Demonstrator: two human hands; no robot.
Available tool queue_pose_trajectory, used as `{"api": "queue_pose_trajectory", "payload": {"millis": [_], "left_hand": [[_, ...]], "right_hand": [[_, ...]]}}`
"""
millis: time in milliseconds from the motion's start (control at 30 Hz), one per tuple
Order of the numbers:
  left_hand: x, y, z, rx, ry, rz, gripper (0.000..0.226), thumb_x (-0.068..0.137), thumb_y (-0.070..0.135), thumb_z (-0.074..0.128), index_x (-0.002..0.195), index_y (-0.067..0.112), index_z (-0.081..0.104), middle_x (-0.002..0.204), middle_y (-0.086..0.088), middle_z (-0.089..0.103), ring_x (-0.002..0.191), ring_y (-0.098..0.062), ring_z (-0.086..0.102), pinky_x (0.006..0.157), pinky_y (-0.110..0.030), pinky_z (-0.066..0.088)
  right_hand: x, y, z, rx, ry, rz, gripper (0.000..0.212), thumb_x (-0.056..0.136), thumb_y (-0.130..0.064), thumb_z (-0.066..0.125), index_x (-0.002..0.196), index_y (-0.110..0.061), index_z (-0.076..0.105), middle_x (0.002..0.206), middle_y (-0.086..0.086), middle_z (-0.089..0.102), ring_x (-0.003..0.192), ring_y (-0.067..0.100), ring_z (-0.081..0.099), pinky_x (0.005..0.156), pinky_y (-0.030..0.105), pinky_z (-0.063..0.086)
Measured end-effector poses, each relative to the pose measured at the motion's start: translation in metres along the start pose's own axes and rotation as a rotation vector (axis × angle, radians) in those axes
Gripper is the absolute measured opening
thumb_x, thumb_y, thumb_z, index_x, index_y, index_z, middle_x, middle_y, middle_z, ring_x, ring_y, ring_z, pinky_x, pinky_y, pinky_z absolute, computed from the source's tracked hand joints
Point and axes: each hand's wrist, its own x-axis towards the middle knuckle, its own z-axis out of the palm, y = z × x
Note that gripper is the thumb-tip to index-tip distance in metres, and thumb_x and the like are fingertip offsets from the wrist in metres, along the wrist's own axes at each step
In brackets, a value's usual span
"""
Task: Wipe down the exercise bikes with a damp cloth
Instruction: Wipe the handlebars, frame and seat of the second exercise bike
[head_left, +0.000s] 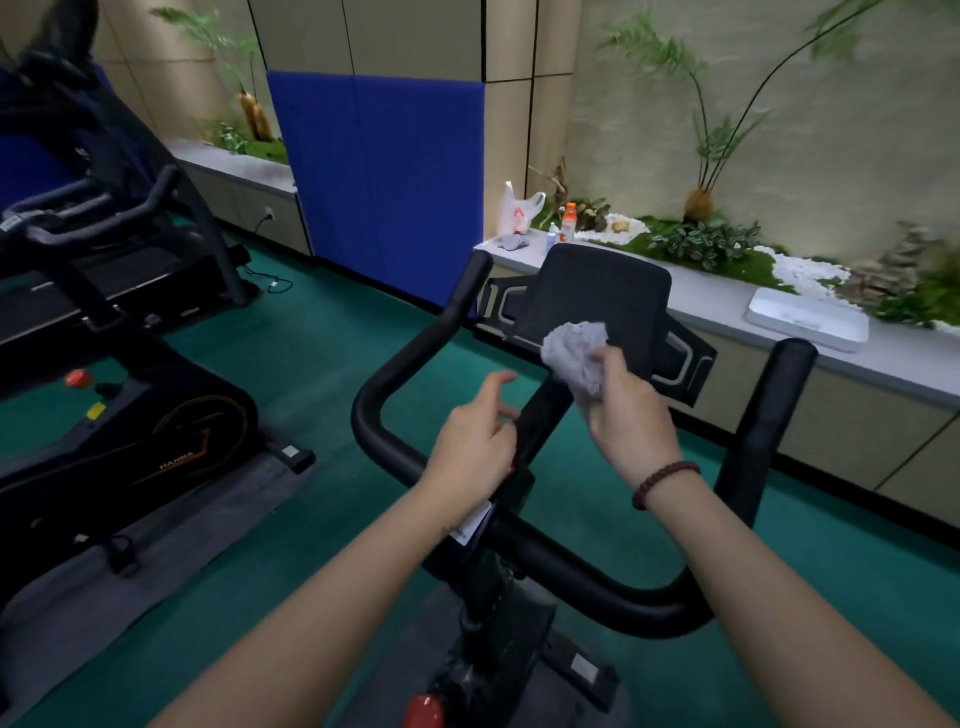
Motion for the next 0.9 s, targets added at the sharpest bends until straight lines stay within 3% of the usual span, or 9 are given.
{"api": "queue_pose_trajectory", "payload": {"millis": [100,267,333,400,467,567,633,767,900], "left_hand": [[-0.005,-0.008,0.001,0.006,0.119,-0.043,0.043,0.082,-0.002,0.038,0.120,0.017,0.046,0.094,-0.005,0.065,0.086,-0.027,0.060,0.080,-0.036,0.047],[-0.005,-0.011,0.002,-0.105,0.261,-0.079,0.037,0.081,-0.005,0.037,0.109,0.015,0.048,0.084,-0.008,0.062,0.075,-0.025,0.052,0.071,-0.036,0.040],[-0.005,-0.012,0.002,-0.152,0.272,-0.100,0.036,0.081,-0.005,0.037,0.108,0.016,0.048,0.078,-0.004,0.059,0.072,-0.023,0.051,0.070,-0.036,0.042],[-0.006,-0.011,0.002,-0.165,0.277,-0.097,0.036,0.080,-0.005,0.036,0.107,0.015,0.048,0.073,0.001,0.056,0.072,-0.022,0.051,0.071,-0.037,0.042],[-0.008,-0.011,0.003,-0.195,0.281,-0.099,0.035,0.080,-0.006,0.035,0.107,0.014,0.047,0.071,0.002,0.054,0.072,-0.020,0.051,0.071,-0.038,0.043],[-0.009,-0.010,0.001,-0.274,0.319,-0.117,0.033,0.080,-0.006,0.035,0.102,0.016,0.046,0.074,-0.007,0.057,0.072,-0.025,0.053,0.070,-0.041,0.044],[-0.008,-0.009,-0.001,-0.323,0.366,-0.153,0.032,0.079,-0.007,0.035,0.098,0.017,0.046,0.076,-0.012,0.059,0.078,-0.029,0.056,0.073,-0.043,0.045],[-0.009,-0.007,-0.004,-0.405,0.371,-0.193,0.031,0.079,-0.007,0.035,0.095,0.017,0.045,0.070,-0.004,0.054,0.080,-0.029,0.056,0.075,-0.041,0.044],[-0.009,-0.011,-0.005,-0.427,0.346,-0.192,0.029,0.081,-0.007,0.036,0.097,0.016,0.046,0.074,-0.005,0.053,0.073,-0.021,0.053,0.066,-0.028,0.045]], "right_hand": [[-0.006,-0.007,0.011,-0.147,-0.085,-0.067,0.036,0.085,-0.006,0.053,0.120,-0.015,0.052,0.102,0.012,0.061,0.092,0.035,0.059,0.068,0.037,0.045],[-0.019,-0.022,0.008,0.216,-0.282,-0.141,0.020,0.077,-0.009,0.061,0.095,-0.015,0.069,0.095,0.004,0.067,0.090,0.023,0.060,0.076,0.031,0.047],[-0.009,-0.017,0.008,0.175,-0.230,-0.065,0.013,0.078,-0.008,0.058,0.086,-0.014,0.066,0.088,0.006,0.068,0.087,0.026,0.061,0.069,0.032,0.047],[-0.002,-0.011,0.010,0.022,-0.098,-0.014,0.009,0.081,-0.007,0.054,0.075,-0.013,0.052,0.080,0.005,0.057,0.083,0.032,0.059,0.059,0.031,0.039],[-0.005,-0.014,0.015,-0.081,-0.053,-0.029,0.016,0.082,-0.006,0.053,0.076,-0.015,0.042,0.082,0.005,0.050,0.082,0.034,0.057,0.058,0.029,0.033],[-0.016,-0.028,0.015,-0.033,-0.153,-0.130,0.007,0.079,-0.010,0.057,0.085,-0.014,0.058,0.091,0.006,0.061,0.087,0.029,0.058,0.063,0.029,0.038],[-0.011,-0.040,0.010,0.090,-0.231,-0.104,0.011,0.077,-0.012,0.061,0.086,-0.015,0.066,0.084,0.004,0.066,0.084,0.025,0.059,0.063,0.028,0.039],[0.020,-0.061,0.010,0.220,-0.098,-0.027,0.008,0.077,-0.011,0.061,0.080,-0.016,0.066,0.073,0.004,0.063,0.077,0.024,0.059,0.060,0.026,0.037],[0.047,-0.075,0.029,0.196,-0.114,-0.044,0.010,0.080,-0.012,0.058,0.084,-0.018,0.065,0.078,0.005,0.063,0.083,0.026,0.060,0.062,0.023,0.034]]}}
